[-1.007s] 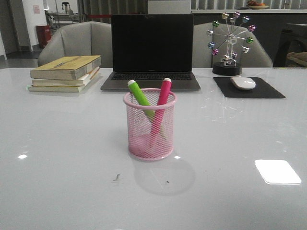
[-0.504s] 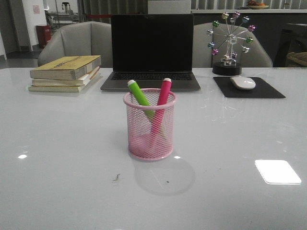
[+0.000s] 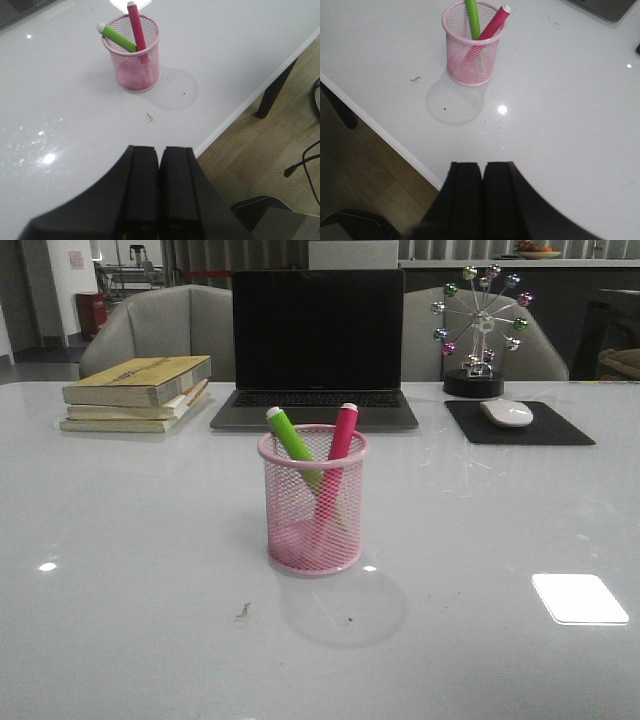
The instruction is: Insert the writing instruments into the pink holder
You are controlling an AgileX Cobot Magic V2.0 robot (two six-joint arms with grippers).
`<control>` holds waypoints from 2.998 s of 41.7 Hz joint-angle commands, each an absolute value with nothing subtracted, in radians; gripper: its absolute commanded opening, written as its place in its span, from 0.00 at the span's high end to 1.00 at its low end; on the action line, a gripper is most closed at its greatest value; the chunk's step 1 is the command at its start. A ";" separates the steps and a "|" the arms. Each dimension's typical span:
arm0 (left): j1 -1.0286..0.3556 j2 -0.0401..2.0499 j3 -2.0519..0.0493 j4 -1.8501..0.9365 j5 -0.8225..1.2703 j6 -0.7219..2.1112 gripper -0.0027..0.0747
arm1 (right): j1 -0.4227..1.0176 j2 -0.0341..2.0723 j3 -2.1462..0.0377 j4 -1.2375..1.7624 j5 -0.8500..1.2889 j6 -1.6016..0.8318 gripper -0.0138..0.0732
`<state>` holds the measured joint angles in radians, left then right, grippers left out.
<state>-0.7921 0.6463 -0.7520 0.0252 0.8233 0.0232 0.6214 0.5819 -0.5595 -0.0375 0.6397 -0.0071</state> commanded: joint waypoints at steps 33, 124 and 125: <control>-0.136 -0.025 -0.035 0.029 0.119 0.025 0.84 | 0.618 0.580 -0.585 -0.050 0.575 -0.015 0.78; -0.136 -0.023 0.009 0.029 -0.030 0.025 0.84 | 0.020 -0.031 0.023 0.082 -0.036 -0.013 0.78; -0.136 -0.023 0.009 0.029 -0.030 0.025 0.84 | 0.020 -0.031 0.023 0.081 -0.036 -0.013 0.78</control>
<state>-0.1351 -0.0044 0.0046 0.0372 0.0584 0.0249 0.0257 -0.0096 0.0284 0.0925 0.0700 -0.0071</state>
